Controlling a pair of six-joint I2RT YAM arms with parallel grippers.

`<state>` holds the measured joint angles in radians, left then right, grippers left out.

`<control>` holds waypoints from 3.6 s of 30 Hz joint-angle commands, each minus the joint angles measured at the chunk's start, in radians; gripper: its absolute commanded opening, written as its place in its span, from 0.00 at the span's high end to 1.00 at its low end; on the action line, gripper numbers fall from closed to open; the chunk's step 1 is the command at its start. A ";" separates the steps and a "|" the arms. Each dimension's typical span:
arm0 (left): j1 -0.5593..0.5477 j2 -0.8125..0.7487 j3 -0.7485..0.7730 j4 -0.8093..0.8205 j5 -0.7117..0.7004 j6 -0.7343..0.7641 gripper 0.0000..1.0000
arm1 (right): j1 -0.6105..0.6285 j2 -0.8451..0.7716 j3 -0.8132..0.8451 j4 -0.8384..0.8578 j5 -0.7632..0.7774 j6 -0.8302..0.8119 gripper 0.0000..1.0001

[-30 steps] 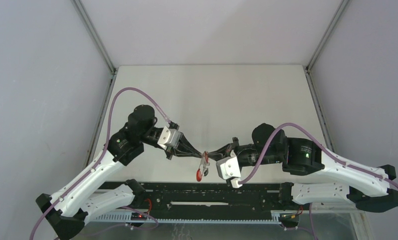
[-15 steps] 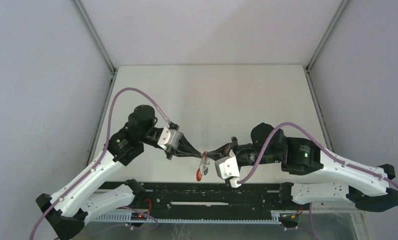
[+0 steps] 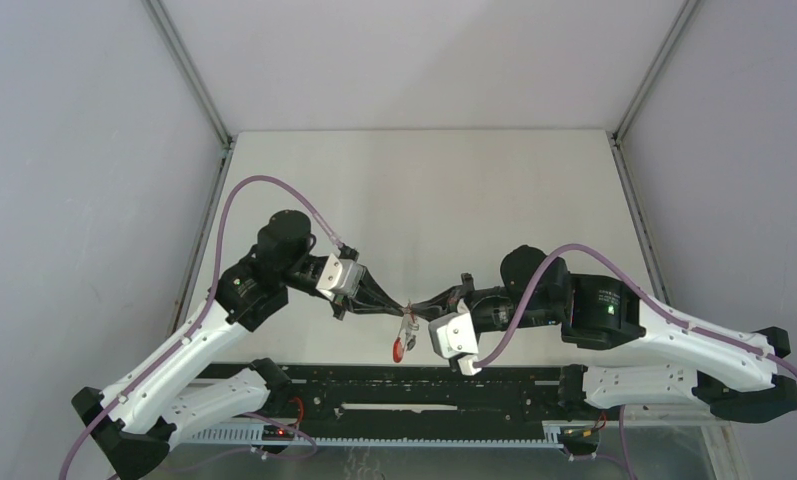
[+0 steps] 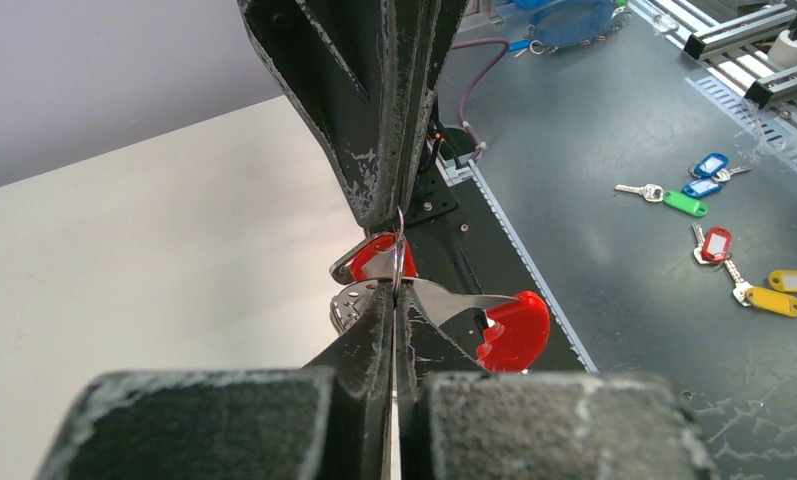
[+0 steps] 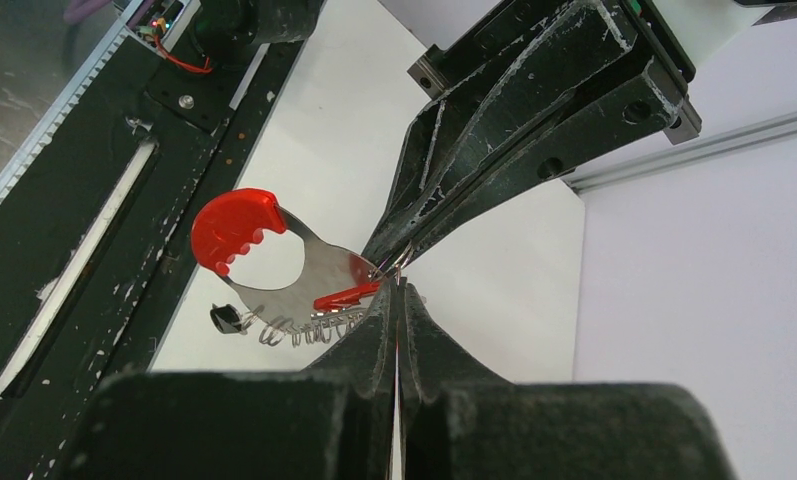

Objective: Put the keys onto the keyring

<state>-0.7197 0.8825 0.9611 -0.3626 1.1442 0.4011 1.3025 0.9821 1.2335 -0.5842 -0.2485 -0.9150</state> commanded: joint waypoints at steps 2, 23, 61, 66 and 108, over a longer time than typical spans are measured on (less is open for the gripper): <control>-0.006 -0.015 0.012 0.013 -0.001 0.026 1.00 | 0.012 0.005 0.038 0.043 -0.014 -0.003 1.00; -0.024 -0.004 0.042 -0.081 -0.028 0.149 1.00 | 0.012 0.049 0.052 0.062 0.000 0.035 1.00; -0.050 -0.013 0.076 0.047 -0.038 0.079 1.00 | -0.010 0.141 0.133 0.004 -0.059 0.189 0.82; -0.049 -0.018 0.065 0.138 -0.041 0.013 1.00 | -0.044 0.166 0.183 -0.061 -0.093 0.237 0.79; -0.050 -0.091 0.014 0.538 -0.099 0.058 1.00 | -0.327 0.421 0.550 -0.296 -0.748 0.635 0.69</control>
<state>-0.7719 0.8036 0.9421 -0.0002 1.1343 0.4236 0.9695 1.3903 1.8114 -0.8951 -0.9081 -0.3664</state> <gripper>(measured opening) 0.005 0.310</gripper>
